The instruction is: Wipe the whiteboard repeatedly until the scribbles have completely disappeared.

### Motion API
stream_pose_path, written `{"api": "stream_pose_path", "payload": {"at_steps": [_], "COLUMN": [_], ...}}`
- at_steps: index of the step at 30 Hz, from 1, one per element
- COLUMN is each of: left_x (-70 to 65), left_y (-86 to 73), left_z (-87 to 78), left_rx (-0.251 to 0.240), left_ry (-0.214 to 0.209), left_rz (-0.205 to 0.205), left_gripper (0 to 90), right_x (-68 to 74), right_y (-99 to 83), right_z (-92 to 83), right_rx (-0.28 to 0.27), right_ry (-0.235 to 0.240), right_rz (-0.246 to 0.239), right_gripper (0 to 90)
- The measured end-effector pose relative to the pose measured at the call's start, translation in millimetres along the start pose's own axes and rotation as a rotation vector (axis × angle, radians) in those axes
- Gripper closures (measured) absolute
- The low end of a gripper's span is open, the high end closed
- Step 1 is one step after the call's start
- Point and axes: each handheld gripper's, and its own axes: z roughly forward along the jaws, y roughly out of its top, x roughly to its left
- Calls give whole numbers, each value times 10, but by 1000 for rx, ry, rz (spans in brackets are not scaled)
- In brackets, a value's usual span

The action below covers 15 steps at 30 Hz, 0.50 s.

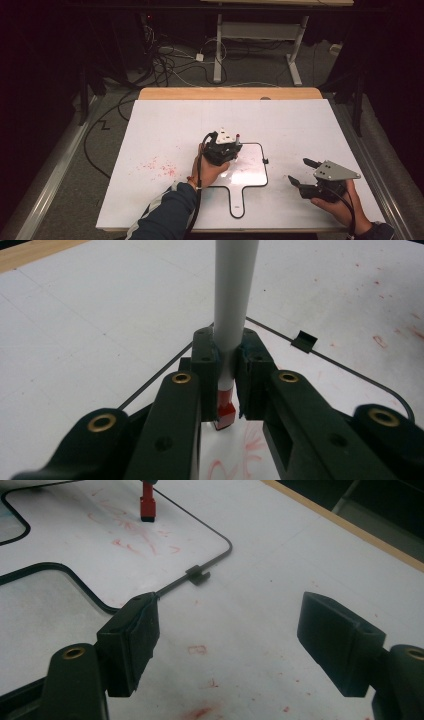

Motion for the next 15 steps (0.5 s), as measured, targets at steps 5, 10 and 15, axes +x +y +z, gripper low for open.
{"api": "stream_pose_path", "payload": {"at_steps": [5,10,15], "left_x": [-171,-299,-271], "left_y": [120,212,215], "left_z": [177,325,302], "left_rx": [2,-3,13], "left_ry": [-20,-45,-17], "left_rz": [28,45,58], "left_gripper": [787,786,786], "right_x": [15,-1,-12], "right_y": [4,-8,-17], "right_z": [26,21,1], "right_rx": [7,6,4], "right_ry": [11,16,11], "right_rz": [-9,-9,-9], "right_gripper": [255,255,255]}}
